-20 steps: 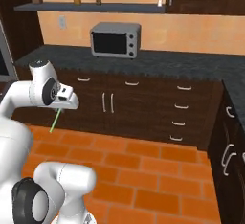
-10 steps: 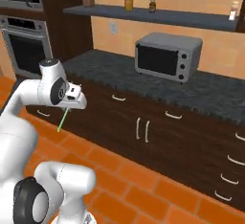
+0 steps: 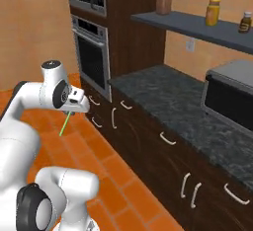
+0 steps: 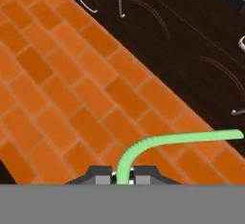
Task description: Take a straw from the drawer in front and place it inside the glass cup on the dining counter.
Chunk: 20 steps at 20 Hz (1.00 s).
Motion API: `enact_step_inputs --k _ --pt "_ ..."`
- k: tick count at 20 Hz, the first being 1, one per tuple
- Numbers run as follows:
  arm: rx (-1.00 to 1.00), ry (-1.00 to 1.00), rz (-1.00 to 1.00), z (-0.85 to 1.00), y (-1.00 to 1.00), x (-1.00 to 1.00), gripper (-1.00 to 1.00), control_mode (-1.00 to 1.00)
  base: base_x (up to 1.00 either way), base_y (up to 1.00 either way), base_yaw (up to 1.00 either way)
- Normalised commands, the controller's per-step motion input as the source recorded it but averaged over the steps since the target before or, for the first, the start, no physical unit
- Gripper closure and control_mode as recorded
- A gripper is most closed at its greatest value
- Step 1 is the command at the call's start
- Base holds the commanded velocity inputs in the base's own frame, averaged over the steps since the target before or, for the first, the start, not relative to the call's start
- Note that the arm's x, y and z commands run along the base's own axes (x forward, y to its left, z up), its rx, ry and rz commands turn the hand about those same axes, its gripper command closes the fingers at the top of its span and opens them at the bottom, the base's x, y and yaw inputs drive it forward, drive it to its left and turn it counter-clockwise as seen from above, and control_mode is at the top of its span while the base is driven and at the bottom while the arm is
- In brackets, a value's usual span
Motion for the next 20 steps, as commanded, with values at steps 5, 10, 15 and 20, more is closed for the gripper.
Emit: enact_step_inputs --k 5,10,15,20 --pt "0.00 0.00 0.00 0.00 0.00 0.00 1.00 1.00 1.00 0.07 0.67" --pt "0.00 0.00 0.00 0.00 0.00 0.00 1.00 1.00 1.00 0.11 0.66" --pt "0.00 0.00 0.00 0.00 0.00 0.00 1.00 1.00 1.00 0.07 0.59" --pt "0.00 0.00 0.00 0.00 0.00 0.00 1.00 1.00 1.00 0.00 0.45"
